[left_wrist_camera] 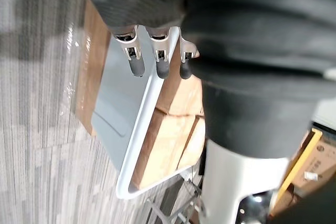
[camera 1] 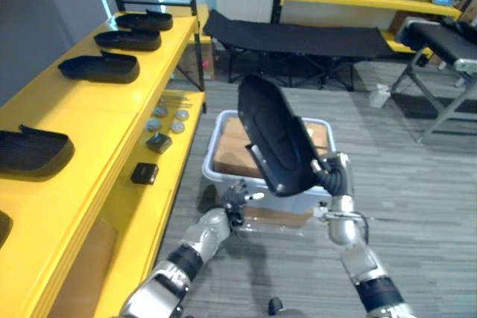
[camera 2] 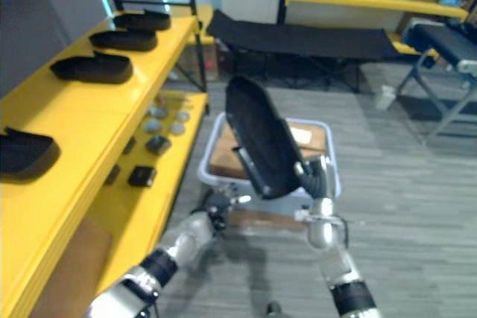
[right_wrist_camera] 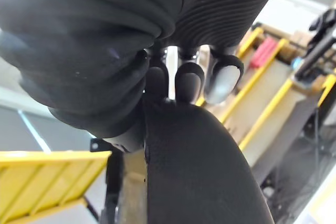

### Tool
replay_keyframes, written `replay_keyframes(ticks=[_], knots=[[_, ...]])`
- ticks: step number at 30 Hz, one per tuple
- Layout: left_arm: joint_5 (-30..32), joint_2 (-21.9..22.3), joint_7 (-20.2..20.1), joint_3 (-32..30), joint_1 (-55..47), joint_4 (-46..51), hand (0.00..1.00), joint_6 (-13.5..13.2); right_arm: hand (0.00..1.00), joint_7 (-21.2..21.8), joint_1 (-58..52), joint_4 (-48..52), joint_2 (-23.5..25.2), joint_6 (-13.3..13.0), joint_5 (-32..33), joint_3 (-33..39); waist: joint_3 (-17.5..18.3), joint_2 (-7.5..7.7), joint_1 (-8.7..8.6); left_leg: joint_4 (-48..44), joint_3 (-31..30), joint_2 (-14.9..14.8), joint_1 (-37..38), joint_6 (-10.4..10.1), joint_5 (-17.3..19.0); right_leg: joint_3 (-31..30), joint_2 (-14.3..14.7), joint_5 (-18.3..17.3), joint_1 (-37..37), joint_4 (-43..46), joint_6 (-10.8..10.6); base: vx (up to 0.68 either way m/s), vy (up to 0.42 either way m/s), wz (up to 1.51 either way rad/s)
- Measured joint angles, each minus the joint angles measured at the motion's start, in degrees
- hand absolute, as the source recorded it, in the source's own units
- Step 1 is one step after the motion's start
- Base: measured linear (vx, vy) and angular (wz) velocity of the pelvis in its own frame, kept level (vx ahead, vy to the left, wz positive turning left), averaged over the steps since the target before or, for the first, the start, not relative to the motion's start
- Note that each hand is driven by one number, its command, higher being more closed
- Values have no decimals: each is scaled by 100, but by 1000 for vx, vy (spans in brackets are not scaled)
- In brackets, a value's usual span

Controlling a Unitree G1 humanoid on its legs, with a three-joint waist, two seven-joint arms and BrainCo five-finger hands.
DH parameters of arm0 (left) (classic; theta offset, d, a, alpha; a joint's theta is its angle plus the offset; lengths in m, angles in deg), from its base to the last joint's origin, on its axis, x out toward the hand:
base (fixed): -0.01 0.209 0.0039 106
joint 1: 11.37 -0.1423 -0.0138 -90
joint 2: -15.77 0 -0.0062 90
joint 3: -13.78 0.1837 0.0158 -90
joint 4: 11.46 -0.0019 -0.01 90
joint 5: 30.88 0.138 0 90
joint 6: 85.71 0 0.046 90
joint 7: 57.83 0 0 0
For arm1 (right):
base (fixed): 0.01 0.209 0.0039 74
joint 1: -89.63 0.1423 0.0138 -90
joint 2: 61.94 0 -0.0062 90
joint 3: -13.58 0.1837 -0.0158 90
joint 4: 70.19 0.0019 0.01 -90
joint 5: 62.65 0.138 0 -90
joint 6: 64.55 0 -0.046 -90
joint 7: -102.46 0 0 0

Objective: Walk over and take plastic housings, then place them on the shelf

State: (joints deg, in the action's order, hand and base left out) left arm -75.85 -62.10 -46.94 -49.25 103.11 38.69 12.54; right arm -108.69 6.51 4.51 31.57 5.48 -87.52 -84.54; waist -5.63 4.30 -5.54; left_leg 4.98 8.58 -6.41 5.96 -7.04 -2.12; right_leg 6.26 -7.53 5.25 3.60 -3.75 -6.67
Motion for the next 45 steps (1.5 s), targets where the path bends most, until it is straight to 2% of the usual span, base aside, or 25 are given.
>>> replay_keyframes(ticks=[7,18,21,24,27,29,35,40,45], knots=[[-11,21,-60,26,6,-200,0,-193,100,229,-27,-192,289,2,125,-205,-29,65,-5,5,10,57,3,19,-14,7,-54,42,26,-65,-19,0,0,0],[-223,-27,-229,85,6,-211,0,-345,100,93,-236,-258,425,3,133,-223,-53,108,-6,8,17,89,11,19,-13,20,-93,42,40,-65,-19,0,0,0],[-44,-27,1,83,5,-190,0,-344,100,-22,-278,-326,437,2,105,-224,-54,109,3,8,20,99,10,19,-12,20,-105,41,41,-65,-19,0,0,0],[482,-30,332,18,5,-159,0,-344,100,-110,-378,-326,432,2,90,-216,-69,137,6,7,22,98,11,19,-12,20,-105,41,41,-65,-20,0,0,0],[819,-28,608,-338,5,-140,0,-340,100,-132,-456,-336,433,4,-42,-224,-94,181,4,7,27,98,12,19,-12,17,-105,42,42,-65,-20,0,0,0],[989,-35,650,-463,6,-133,0,-344,100,-132,-456,-336,433,5,-64,-224,-95,183,8,7,27,99,12,19,-12,17,-106,42,42,-65,-21,0,0,0],[1144,-47,636,-834,29,-132,0,-360,100,-123,-453,-335,432,20,-63,-221,-97,179,6,5,25,100,11,19,-12,17,-106,45,41,-65,-24,0,0,0],[1107,-84,588,-849,115,-31,0,-363,100,-119,-452,-335,428,57,-66,-212,-118,146,6,4,15,113,6,20,-13,21,-117,49,41,-65,-30,0,0,0],[876,-84,303,-885,193,60,0,-361,100,-119,-452,-335,421,59,-71,-202,-155,91,4,4,4,123,2,23,-15,30,-125,49,41,-65,-31,0,0,0]])
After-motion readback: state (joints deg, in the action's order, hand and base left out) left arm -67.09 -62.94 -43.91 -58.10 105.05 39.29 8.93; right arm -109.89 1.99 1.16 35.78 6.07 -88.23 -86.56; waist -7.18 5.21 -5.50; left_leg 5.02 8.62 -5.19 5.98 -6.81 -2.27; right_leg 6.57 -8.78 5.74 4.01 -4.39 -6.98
